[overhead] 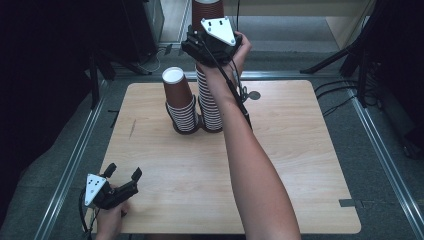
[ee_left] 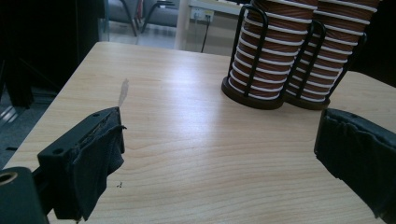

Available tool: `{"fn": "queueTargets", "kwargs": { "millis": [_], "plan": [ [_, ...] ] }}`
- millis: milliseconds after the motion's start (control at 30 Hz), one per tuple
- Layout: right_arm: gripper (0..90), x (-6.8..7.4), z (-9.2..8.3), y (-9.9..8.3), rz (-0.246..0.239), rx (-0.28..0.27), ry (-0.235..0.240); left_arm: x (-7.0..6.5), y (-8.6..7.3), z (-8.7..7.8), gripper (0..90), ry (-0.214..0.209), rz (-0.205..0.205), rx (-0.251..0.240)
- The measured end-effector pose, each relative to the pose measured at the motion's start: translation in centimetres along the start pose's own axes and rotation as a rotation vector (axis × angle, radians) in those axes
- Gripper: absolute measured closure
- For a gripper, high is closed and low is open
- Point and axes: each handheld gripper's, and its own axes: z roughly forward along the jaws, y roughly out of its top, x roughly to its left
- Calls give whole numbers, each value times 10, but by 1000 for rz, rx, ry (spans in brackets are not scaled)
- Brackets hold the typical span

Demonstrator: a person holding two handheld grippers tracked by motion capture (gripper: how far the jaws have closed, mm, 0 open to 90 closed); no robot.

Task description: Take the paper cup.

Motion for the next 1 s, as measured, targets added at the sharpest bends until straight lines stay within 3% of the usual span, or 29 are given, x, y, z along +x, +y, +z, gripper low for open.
{"fn": "queueTargets", "kwargs": {
  "millis": [367, 1000],
  "plan": [
    [126, -4, -6, 18, 1, -32, 4, 0, 0, 0, 22, 2, 3, 1],
    [125, -20, -29, 26, -22, -52, 1, -1, 0, 0, 23, 0, 7, 3]
  ]
}}
